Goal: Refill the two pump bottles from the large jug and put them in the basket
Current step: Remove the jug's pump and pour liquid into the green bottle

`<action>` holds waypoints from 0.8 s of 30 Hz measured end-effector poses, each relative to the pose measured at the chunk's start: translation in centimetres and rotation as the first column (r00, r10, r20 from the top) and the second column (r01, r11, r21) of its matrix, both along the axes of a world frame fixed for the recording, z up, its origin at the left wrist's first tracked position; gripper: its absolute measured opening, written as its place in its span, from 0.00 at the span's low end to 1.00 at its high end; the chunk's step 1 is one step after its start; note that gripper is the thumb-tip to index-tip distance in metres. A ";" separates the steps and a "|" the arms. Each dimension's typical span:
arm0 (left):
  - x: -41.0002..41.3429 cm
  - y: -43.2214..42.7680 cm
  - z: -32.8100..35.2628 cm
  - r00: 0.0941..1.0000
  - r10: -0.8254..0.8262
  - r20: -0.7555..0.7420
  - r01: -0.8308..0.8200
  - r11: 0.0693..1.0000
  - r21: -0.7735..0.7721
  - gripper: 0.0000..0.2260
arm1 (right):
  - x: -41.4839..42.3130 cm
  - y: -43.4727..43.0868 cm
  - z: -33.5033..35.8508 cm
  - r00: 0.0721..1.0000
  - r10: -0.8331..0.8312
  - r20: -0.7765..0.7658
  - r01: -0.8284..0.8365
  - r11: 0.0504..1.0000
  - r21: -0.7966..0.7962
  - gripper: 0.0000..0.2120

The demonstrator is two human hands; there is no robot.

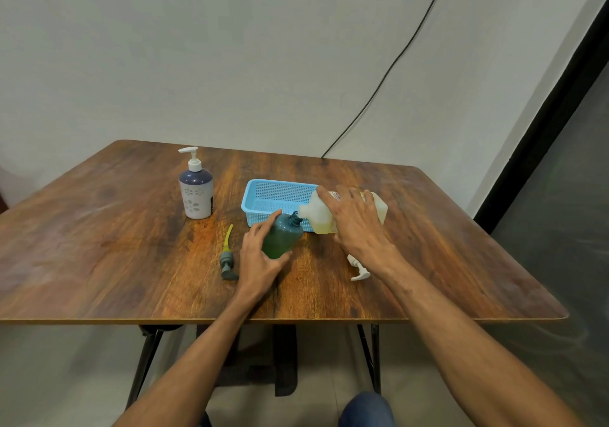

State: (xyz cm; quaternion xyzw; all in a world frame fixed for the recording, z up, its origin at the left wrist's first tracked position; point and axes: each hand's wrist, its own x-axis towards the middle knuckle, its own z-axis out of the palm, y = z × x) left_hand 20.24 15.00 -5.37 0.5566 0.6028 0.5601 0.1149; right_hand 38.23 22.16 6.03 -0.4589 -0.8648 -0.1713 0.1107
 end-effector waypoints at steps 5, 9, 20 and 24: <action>-0.1 0.0 -0.1 1.000 -0.001 -0.004 0.001 1.000 0.011 0.39 | -0.1 0.0 0.1 1.000 -0.006 0.004 0.006 1.000 -0.005 0.45; -0.1 0.1 -0.1 1.000 -0.003 0.004 0.003 1.000 0.003 0.39 | -0.1 0.0 0.1 1.000 -0.005 0.005 0.005 1.000 -0.003 0.46; -0.3 0.1 -0.3 1.000 0.012 -0.014 -0.012 1.000 0.015 0.40 | -0.1 -0.2 0.2 1.000 -0.002 0.007 0.002 1.000 -0.004 0.46; -0.2 0.1 -0.3 1.000 0.014 -0.015 -0.013 1.000 0.014 0.40 | -0.1 -0.2 0.2 1.000 0.001 -0.005 -0.001 1.000 -0.009 0.46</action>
